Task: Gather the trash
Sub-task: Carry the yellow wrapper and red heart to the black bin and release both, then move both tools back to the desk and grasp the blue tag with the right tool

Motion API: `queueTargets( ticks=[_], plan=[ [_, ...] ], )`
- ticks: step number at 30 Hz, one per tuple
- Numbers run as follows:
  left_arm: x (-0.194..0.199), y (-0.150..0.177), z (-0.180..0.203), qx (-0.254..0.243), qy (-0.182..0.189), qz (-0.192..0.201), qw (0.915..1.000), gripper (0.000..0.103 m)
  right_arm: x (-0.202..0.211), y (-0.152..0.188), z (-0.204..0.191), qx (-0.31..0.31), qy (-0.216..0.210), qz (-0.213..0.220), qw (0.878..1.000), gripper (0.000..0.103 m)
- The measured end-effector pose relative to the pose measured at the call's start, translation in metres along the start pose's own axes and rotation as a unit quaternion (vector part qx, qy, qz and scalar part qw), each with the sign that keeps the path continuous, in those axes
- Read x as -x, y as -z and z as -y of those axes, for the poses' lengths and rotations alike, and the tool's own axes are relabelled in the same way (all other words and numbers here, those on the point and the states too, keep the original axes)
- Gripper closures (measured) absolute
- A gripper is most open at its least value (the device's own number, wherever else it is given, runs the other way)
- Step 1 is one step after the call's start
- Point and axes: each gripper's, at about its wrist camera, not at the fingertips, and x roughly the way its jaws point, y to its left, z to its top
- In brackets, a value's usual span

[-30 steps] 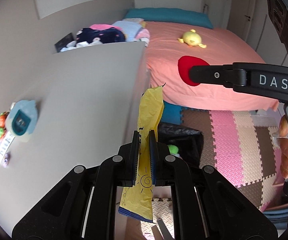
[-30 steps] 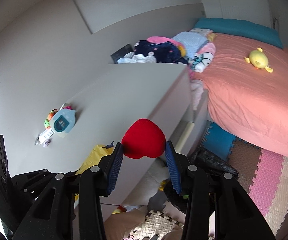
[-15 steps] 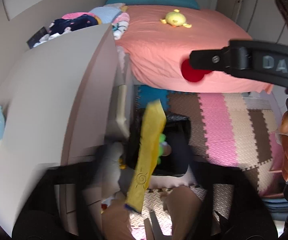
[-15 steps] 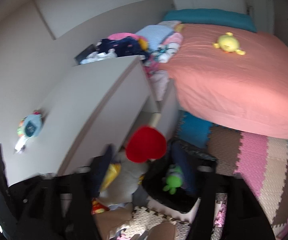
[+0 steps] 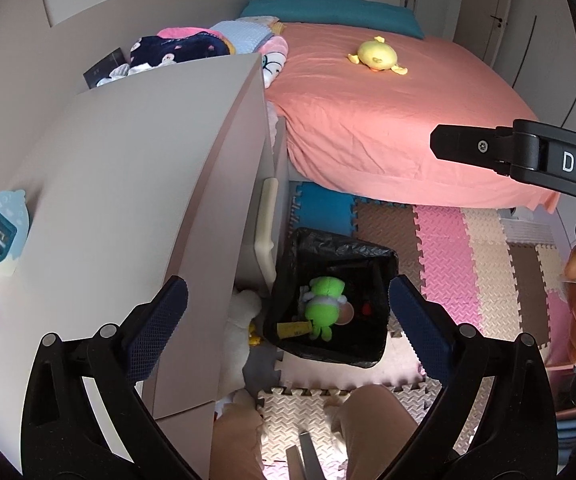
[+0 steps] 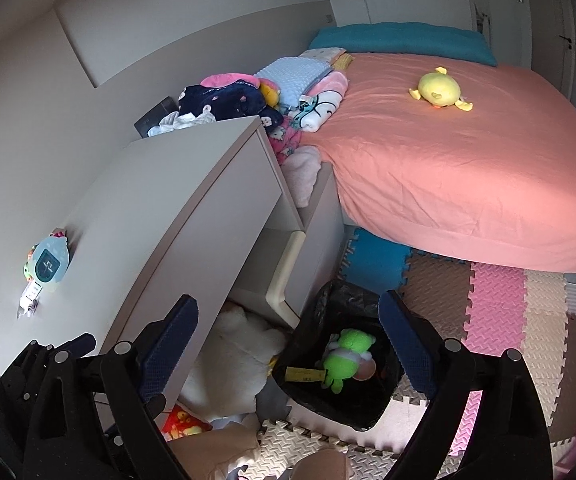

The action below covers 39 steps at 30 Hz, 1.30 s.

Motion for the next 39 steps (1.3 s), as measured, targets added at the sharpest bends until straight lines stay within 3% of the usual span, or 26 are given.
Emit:
queueTargets(
  ticks=[9,16,39],
  plan=[
    [0.009,0.004,-0.013,0.011,-0.001,0.005,0.9999,0.006,-0.001,0.0,-0.018,0.012,-0.015,-0.007,1.0,0.011],
    [0.023,0.007,-0.044,0.033,-0.012,0.014,0.9993,0.006,-0.006,-0.005,-0.059,0.042,-0.04,-0.014,0.998,0.011],
    [0.068,0.055,-0.251,0.144,-0.091,0.007,0.9854,0.006,-0.067,-0.005,-0.276,0.15,-0.131,-0.078,0.977,0.011]
  ],
)
